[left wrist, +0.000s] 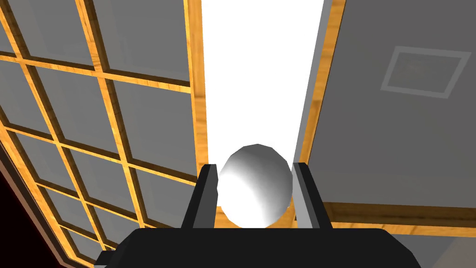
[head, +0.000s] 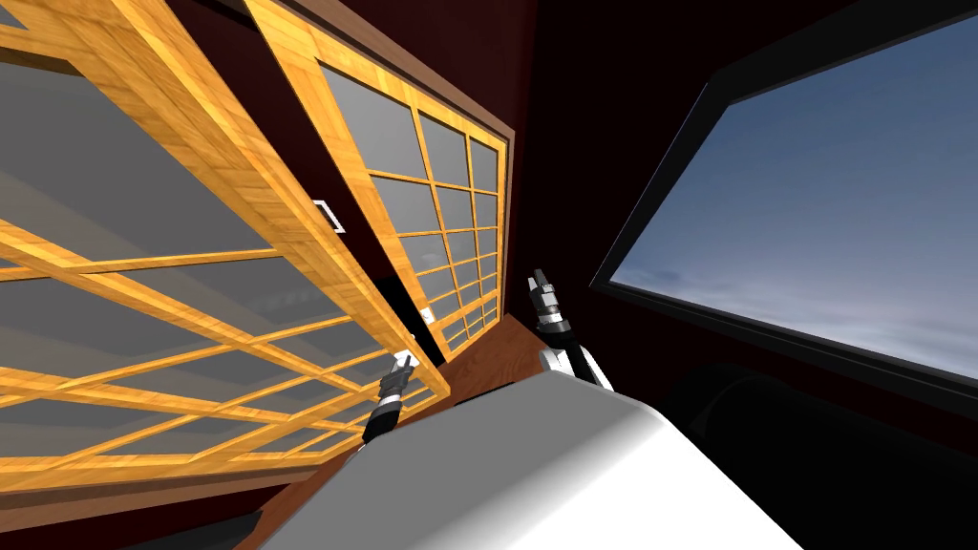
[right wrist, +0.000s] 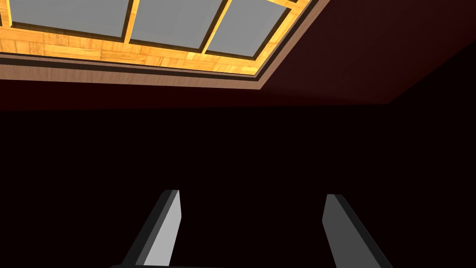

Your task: Pull the door open

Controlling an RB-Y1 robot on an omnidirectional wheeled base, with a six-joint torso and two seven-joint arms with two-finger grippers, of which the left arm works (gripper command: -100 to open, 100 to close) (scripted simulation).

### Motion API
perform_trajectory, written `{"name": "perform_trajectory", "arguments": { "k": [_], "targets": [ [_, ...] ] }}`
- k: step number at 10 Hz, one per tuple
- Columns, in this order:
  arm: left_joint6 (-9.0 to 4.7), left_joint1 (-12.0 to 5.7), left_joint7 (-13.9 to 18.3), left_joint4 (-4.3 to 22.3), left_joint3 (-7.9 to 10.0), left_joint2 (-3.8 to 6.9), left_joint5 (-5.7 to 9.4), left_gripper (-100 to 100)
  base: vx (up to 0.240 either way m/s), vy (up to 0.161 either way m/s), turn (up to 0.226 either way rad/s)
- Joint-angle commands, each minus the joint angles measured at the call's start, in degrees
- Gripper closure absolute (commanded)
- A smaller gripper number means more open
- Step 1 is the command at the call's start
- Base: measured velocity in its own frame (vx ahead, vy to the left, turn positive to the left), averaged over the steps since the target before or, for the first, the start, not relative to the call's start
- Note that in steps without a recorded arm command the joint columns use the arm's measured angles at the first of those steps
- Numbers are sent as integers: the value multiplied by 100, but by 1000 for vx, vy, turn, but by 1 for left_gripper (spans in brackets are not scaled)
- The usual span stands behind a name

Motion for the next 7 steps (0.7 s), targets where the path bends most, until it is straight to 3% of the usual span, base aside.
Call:
{"name": "perform_trajectory", "arguments": {
  "k": [1,7],
  "targets": [
    [-8,-6,236,15,-26,-1,56,100,-29,10,-39],
    [-8,-39,1031,58,-111,21,263,100,-32,12,-43]
  ]
}}
